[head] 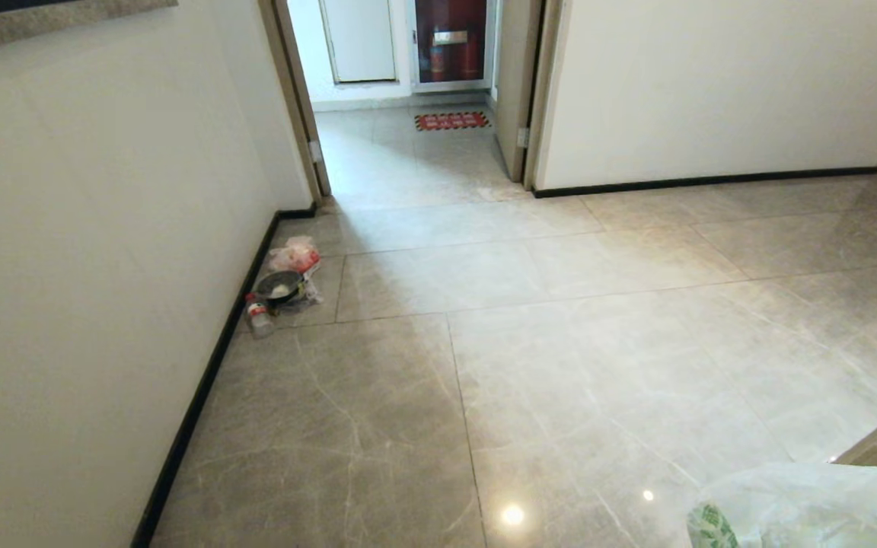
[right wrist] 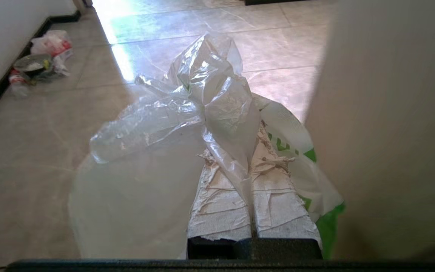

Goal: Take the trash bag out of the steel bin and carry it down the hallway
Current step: Put the trash bag at the door

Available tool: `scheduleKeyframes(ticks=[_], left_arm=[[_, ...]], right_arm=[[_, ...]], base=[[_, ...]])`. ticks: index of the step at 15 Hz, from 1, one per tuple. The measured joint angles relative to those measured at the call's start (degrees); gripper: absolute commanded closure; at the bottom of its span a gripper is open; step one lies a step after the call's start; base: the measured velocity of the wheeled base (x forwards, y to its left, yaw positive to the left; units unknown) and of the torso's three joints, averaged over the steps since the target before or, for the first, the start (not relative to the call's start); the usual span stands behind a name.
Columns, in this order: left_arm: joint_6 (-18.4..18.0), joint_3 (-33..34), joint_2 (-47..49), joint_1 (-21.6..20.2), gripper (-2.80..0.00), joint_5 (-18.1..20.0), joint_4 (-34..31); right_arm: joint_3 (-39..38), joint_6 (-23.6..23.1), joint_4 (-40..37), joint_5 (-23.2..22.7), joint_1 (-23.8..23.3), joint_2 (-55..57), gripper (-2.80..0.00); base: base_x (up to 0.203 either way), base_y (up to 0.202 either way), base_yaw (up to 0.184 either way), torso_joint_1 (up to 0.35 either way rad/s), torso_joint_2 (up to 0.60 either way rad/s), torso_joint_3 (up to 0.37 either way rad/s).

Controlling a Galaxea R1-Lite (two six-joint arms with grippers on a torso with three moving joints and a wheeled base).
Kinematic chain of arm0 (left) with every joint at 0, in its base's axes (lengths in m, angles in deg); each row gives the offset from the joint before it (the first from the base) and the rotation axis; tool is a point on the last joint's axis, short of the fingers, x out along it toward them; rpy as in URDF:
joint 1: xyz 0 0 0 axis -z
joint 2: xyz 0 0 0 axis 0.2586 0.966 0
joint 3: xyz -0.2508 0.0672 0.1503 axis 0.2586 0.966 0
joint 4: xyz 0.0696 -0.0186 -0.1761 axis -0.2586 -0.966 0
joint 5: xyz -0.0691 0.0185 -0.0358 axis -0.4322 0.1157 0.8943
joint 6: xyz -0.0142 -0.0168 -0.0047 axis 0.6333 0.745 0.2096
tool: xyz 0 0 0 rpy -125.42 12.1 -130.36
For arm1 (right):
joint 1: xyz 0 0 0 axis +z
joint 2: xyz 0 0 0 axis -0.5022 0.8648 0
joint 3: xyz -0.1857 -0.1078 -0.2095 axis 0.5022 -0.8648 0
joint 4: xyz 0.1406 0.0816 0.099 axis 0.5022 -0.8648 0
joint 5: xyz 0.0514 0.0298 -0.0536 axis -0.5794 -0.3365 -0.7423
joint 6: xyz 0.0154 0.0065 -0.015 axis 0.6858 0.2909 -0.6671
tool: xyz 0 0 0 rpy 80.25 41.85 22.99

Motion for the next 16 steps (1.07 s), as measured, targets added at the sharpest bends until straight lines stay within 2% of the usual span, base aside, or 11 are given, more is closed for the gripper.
scheduleKeyframes(ticks=[7, 16], left_arm=[[-0.22, 0.00, 0.00, -0.02, 0.00, -0.02, 0.05], [-0.12, 0.00, 0.00, -0.02, 0.00, 0.00, -0.02]], right_arm=[[0.00, -0.04, 0.01, -0.03, 0.00, 0.00, 0.00], [0.00, -0.03, 0.01, -0.02, 0.05, 0.00, 0.00]], base=[[0.008, 0.000, 0.001, 0.000, 0.00, 0.000], [0.182, 0.000, -0.004, 0.004, 0.00, 0.002]])
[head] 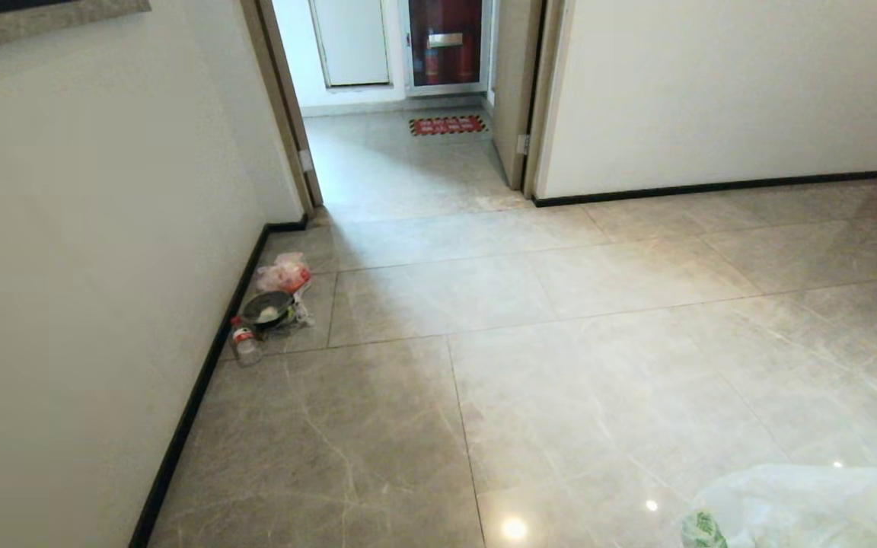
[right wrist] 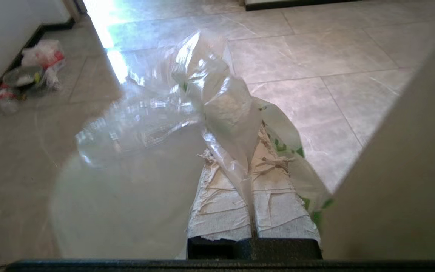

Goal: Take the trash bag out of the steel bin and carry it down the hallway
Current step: Put the trash bag at the door

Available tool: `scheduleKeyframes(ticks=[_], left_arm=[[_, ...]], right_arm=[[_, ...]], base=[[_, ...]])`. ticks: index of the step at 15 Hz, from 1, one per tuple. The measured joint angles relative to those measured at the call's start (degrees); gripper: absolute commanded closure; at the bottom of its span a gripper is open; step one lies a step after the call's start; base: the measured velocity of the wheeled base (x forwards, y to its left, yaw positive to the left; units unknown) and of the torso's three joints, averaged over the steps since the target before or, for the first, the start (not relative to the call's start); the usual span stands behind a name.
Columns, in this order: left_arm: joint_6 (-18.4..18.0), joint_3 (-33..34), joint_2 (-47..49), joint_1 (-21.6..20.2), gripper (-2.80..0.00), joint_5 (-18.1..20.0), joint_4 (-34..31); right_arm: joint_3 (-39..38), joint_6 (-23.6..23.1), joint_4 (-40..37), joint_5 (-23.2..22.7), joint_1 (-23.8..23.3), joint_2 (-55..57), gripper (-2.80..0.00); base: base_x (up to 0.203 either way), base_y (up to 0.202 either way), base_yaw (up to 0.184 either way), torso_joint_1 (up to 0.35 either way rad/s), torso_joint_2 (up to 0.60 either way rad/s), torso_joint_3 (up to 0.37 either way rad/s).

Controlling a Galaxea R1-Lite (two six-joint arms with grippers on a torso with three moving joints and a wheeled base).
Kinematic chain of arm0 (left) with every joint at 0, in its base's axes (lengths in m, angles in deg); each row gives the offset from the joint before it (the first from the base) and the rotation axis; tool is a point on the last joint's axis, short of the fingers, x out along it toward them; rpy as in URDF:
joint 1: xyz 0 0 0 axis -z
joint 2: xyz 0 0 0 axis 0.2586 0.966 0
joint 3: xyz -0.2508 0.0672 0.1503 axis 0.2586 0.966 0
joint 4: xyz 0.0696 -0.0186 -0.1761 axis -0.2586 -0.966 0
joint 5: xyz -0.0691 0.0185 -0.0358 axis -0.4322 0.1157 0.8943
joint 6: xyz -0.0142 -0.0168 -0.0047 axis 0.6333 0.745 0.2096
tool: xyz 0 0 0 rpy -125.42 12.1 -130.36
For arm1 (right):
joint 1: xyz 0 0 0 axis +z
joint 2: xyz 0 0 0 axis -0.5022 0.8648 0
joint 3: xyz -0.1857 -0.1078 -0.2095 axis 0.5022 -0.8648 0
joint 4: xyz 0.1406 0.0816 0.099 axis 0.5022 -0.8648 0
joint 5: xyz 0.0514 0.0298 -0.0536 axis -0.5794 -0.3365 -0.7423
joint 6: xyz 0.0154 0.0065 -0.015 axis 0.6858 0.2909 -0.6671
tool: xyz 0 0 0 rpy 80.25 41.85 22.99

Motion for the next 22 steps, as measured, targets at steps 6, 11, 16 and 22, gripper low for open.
scheduleKeyframes(ticks=[6, 11, 16, 22], left_arm=[[0.00, 0.00, 0.00, 0.02, 0.00, 0.00, 0.03], [0.07, 0.00, 0.00, 0.00, 0.00, 0.00, 0.02], [0.11, 0.00, 0.00, 0.05, 0.00, -0.02, 0.01], [0.11, 0.00, 0.00, 0.00, 0.00, -0.02, 0.07]], right_arm=[[0.00, -0.07, 0.00, 0.00, -0.05, 0.00, 0.00], [0.00, -0.02, 0.04, -0.01, -0.05, 0.00, 0.00], [0.00, -0.02, 0.00, -0.01, -0.07, 0.00, 0.00], [0.00, 0.01, 0.00, 0.00, -0.05, 0.00, 0.00]], base=[[0.189, 0.000, -0.004, 0.001, 0.00, 0.000], [0.185, 0.000, -0.002, 0.002, 0.00, 0.002], [0.179, 0.000, -0.003, 0.001, 0.00, 0.001], [0.180, 0.000, -0.002, 0.002, 0.00, 0.003]])
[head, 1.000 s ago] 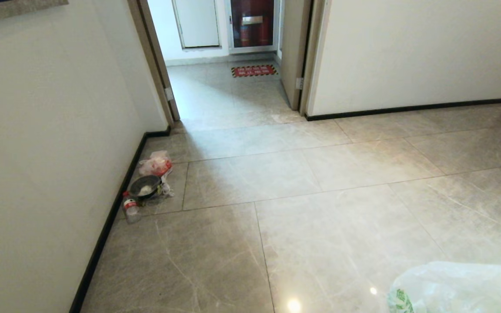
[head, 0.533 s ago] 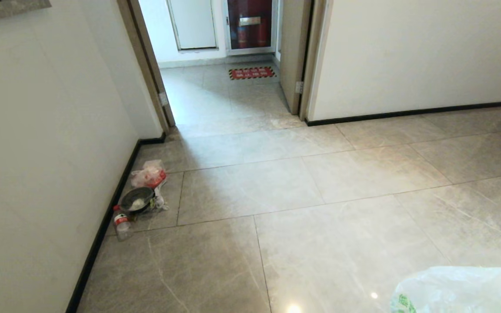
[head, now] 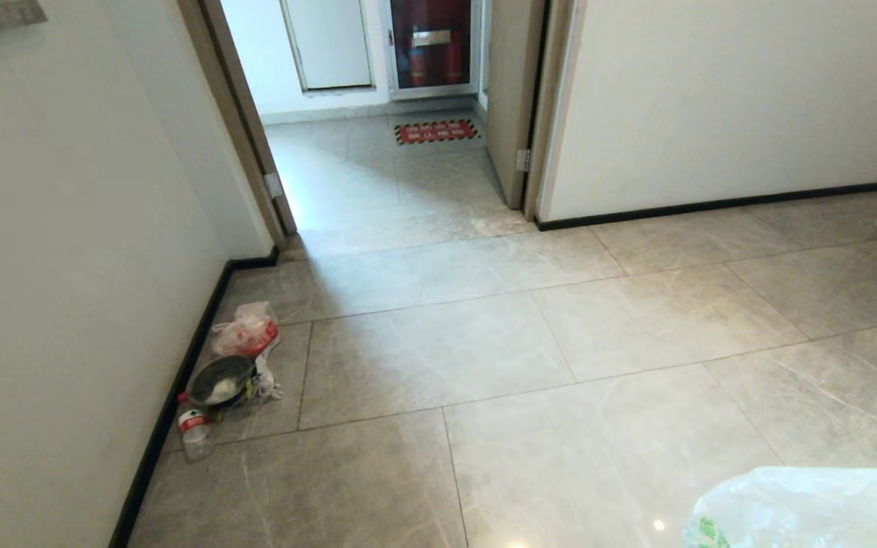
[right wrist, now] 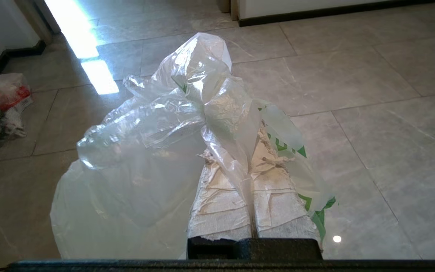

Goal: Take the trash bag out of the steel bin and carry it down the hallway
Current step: Put the trash bag at the door

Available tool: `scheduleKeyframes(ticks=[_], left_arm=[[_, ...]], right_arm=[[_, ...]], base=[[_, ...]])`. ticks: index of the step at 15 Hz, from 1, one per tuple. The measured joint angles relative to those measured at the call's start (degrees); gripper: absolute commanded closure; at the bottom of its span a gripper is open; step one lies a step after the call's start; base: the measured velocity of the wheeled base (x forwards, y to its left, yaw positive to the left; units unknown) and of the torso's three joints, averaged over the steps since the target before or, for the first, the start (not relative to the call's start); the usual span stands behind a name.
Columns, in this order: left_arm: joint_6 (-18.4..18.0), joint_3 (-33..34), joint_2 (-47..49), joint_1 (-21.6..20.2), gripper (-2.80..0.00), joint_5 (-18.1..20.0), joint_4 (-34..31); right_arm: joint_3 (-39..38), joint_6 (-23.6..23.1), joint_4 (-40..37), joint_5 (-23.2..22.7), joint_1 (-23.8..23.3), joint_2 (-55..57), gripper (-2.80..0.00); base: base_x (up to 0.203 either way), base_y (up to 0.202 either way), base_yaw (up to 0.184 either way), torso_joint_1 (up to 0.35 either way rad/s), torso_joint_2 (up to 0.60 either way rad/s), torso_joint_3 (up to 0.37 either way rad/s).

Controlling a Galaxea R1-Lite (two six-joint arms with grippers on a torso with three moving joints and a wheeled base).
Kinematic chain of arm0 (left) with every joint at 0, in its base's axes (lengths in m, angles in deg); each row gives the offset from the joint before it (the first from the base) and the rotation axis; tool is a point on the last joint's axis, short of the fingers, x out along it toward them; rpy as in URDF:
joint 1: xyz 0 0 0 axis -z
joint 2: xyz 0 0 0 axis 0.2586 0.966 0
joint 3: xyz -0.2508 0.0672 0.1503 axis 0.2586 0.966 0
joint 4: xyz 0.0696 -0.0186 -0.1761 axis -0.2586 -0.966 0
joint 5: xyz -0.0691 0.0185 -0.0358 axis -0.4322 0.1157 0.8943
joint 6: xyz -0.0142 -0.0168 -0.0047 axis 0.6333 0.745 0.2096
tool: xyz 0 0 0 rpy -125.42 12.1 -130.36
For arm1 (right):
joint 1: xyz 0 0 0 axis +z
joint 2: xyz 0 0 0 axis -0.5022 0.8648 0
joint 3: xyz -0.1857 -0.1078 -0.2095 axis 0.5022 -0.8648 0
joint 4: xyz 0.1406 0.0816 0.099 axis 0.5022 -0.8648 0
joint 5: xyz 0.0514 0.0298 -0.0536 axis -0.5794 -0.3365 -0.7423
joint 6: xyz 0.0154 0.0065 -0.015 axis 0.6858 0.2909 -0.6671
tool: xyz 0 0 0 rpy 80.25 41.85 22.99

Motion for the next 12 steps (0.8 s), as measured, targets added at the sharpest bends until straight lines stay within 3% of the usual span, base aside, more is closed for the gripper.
scheduleKeyframes(ticks=[12], left_arm=[[0.00, 0.00, 0.00, 0.00, 0.00, -0.03, -0.05]], right_arm=[[0.00, -0.06, 0.00, 0.00, 0.05, 0.00, 0.00]], base=[[0.184, 0.000, -0.002, 0.002, 0.00, 0.003]])
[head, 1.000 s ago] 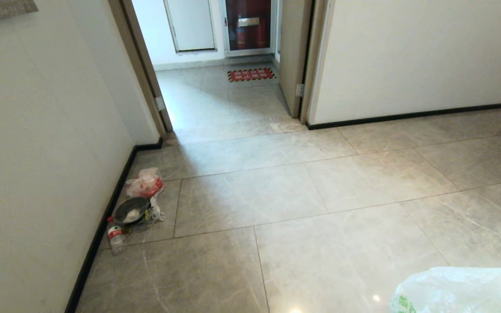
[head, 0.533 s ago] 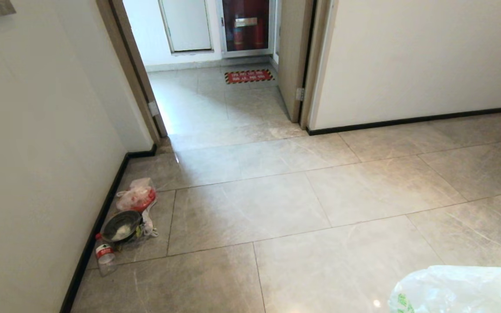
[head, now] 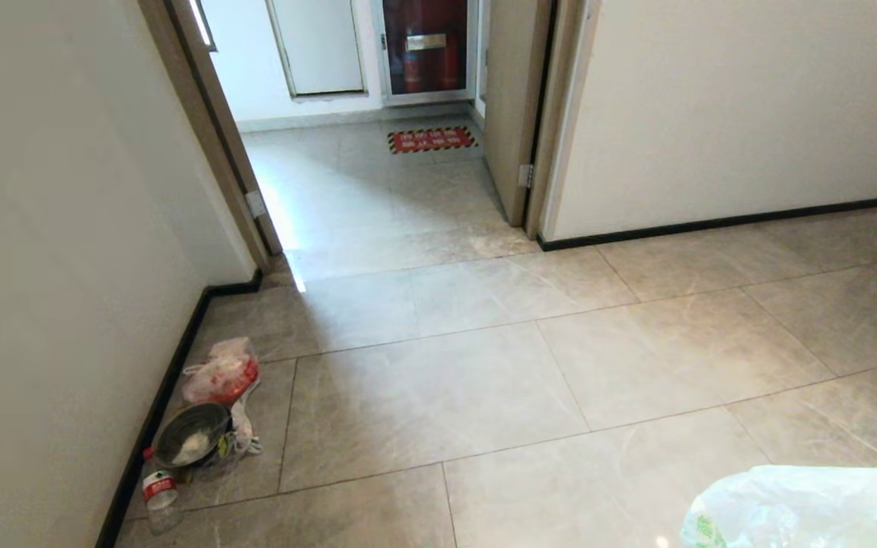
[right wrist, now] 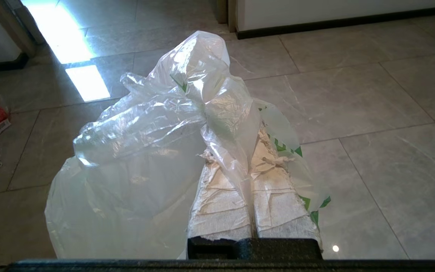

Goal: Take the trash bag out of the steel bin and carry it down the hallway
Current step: Put the trash bag at the door

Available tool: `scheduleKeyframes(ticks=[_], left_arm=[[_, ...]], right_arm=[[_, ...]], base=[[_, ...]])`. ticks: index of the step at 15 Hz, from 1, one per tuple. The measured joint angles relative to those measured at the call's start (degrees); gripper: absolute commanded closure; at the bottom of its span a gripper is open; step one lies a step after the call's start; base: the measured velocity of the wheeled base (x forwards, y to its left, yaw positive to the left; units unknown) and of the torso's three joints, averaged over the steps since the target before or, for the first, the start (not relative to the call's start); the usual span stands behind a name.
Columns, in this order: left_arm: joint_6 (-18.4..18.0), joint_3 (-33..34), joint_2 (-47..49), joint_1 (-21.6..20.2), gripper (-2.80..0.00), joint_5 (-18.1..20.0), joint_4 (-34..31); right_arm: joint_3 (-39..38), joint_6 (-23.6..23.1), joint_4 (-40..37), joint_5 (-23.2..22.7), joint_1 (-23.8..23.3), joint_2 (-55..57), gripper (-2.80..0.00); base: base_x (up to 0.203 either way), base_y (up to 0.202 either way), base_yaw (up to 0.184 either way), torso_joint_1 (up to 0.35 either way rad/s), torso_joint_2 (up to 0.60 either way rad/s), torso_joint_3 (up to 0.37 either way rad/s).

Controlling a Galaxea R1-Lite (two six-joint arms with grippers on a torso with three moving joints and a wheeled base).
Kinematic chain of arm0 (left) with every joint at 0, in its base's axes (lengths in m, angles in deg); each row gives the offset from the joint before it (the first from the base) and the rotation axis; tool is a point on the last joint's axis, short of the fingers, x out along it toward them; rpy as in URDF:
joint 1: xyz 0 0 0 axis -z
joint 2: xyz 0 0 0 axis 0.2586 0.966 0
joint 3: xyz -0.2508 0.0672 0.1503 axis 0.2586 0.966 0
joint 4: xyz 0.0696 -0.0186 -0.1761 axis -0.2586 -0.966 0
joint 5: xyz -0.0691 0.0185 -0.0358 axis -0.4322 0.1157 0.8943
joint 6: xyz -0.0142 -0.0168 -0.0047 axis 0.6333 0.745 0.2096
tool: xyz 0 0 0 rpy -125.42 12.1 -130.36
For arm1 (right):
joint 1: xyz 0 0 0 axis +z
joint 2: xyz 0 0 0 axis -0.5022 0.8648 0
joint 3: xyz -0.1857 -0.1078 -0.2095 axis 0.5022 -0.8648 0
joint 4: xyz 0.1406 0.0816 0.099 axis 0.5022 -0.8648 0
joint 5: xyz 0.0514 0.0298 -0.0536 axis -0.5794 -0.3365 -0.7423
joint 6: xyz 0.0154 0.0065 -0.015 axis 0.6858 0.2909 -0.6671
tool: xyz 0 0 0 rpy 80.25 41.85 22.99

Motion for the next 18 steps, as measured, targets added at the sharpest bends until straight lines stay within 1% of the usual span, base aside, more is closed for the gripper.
scheduleKeyframes(ticks=[18], left_arm=[[-0.09, 0.00, 0.00, 0.00, 0.00, 0.06, 0.07]], right_arm=[[0.00, -0.07, 0.03, 0.00, 0.00, 0.00, 0.00]], base=[[0.184, 0.000, -0.003, 0.001, 0.00, 0.003]])
